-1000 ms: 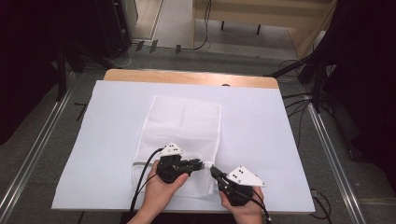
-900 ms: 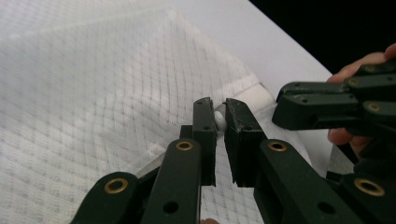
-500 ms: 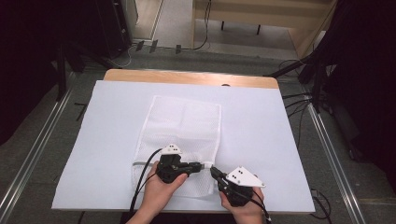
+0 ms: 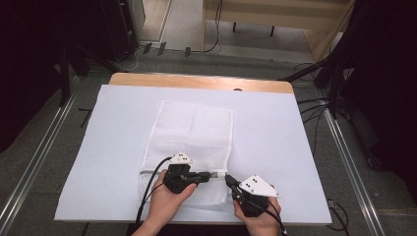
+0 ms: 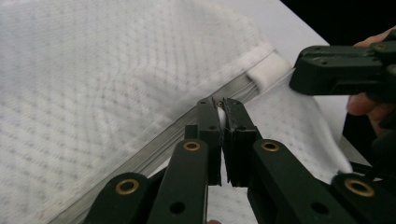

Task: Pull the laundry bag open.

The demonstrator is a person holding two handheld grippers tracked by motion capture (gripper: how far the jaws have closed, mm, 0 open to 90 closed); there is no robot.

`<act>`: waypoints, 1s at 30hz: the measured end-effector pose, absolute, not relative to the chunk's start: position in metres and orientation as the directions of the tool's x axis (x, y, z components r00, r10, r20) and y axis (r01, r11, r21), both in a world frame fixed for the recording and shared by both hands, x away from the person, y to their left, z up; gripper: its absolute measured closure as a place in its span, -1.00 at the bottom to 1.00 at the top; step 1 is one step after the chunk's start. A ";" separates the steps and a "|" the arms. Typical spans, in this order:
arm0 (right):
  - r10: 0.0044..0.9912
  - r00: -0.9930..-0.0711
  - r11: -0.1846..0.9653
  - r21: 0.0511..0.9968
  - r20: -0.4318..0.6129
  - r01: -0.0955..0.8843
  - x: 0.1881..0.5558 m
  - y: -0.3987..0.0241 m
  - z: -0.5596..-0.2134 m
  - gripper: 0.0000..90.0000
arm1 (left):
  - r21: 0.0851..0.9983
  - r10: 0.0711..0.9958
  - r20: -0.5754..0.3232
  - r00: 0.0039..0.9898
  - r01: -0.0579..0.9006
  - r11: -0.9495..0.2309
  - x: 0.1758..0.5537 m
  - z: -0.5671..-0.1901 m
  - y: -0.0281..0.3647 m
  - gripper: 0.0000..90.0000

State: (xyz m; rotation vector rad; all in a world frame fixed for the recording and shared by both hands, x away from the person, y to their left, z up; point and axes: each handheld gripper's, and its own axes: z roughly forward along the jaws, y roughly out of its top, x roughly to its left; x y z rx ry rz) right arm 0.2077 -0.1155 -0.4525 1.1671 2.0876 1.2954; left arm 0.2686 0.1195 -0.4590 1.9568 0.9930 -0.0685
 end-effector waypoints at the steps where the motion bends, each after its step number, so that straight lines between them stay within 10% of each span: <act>1: 0.827 -0.557 0.213 0.876 0.075 0.434 0.208 -0.117 -0.452 1.00 | 0.698 0.622 -0.402 0.672 0.665 -0.267 0.269 -0.459 0.123 0.96; 30: 0.888 -0.458 0.192 0.872 0.040 0.450 0.213 -0.148 -0.445 1.00 | 0.652 0.796 -0.365 0.484 0.742 -0.153 0.265 -0.457 0.265 0.96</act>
